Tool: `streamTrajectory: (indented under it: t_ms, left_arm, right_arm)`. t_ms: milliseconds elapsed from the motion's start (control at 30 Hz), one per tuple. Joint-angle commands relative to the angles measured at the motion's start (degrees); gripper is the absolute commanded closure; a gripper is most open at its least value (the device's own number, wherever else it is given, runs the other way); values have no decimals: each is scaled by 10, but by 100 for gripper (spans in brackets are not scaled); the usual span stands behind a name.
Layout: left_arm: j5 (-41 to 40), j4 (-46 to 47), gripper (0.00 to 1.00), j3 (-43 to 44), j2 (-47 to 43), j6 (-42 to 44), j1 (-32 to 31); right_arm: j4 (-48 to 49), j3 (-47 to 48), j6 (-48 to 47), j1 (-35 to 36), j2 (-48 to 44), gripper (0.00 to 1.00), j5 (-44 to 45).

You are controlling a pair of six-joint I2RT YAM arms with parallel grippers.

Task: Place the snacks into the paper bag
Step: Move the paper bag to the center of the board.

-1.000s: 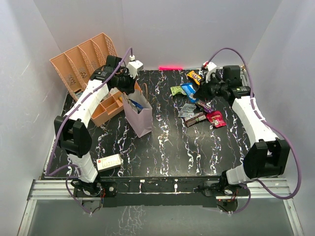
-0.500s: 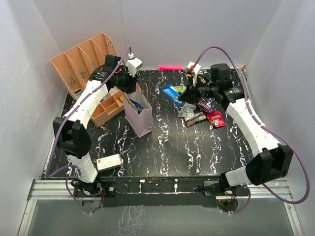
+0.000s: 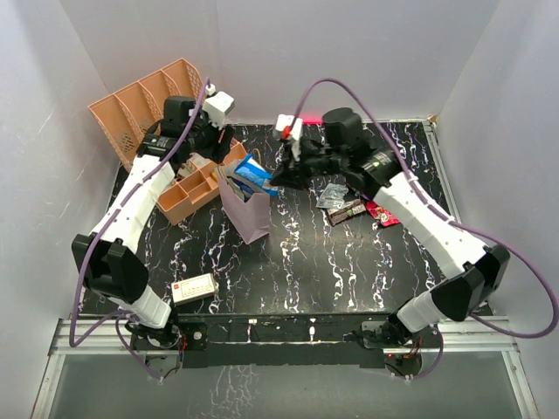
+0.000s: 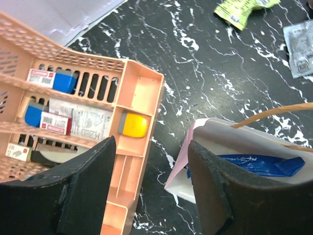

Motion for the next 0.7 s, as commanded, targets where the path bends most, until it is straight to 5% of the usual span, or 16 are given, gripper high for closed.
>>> streamTrajectory:
  t_ms: [0, 333, 667]
  left_arm:
    - [-26, 41, 38, -34, -67, -36, 34]
    - [-7, 90, 27, -116, -162, -75, 141]
    - [17, 100, 25, -143, -175, -70, 151]
  right_arm:
    - [5, 59, -1, 56, 43, 92, 92]
    - [4, 115, 17, 95, 110, 92, 219]
    - [-30, 120, -5, 96, 76, 92, 73]
